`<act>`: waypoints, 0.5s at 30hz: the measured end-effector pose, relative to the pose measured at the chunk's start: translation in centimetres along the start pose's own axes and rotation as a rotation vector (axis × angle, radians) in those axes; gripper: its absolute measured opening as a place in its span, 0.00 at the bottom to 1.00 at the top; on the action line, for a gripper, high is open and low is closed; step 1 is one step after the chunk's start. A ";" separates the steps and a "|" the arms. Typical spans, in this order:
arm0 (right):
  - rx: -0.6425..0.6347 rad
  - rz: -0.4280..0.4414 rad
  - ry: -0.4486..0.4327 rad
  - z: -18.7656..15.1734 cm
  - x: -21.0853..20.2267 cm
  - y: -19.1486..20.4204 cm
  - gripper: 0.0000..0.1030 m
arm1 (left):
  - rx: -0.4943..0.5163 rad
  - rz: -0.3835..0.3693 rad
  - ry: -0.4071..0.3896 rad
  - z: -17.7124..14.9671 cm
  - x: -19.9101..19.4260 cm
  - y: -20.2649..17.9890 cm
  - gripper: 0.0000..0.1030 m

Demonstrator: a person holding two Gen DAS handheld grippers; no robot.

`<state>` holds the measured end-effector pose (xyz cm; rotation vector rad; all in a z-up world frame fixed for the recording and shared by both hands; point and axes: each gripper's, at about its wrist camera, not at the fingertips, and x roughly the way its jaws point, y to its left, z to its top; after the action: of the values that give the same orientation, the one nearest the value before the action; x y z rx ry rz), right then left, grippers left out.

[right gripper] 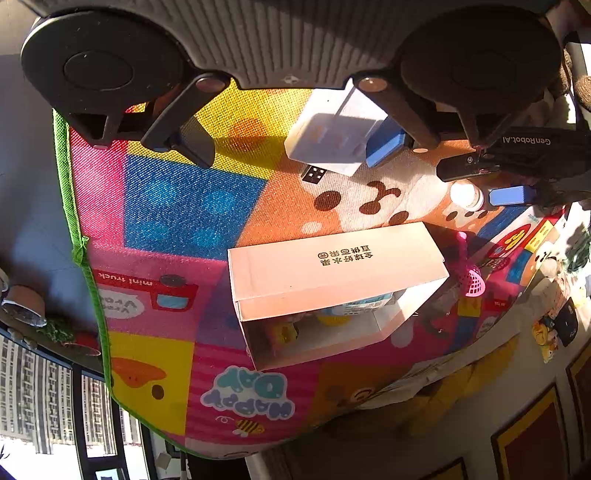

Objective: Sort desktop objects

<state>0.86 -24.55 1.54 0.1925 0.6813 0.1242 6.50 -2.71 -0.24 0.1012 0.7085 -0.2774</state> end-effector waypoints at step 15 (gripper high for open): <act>-0.250 0.176 0.018 -1.7 -2.8 4.8 0.91 | -0.119 -0.051 -0.040 -0.3 -0.5 1.8 1.00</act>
<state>-2.63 -20.12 3.05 0.0102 0.6603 0.3778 6.47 -0.87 -0.17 -0.0355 0.6865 -0.2847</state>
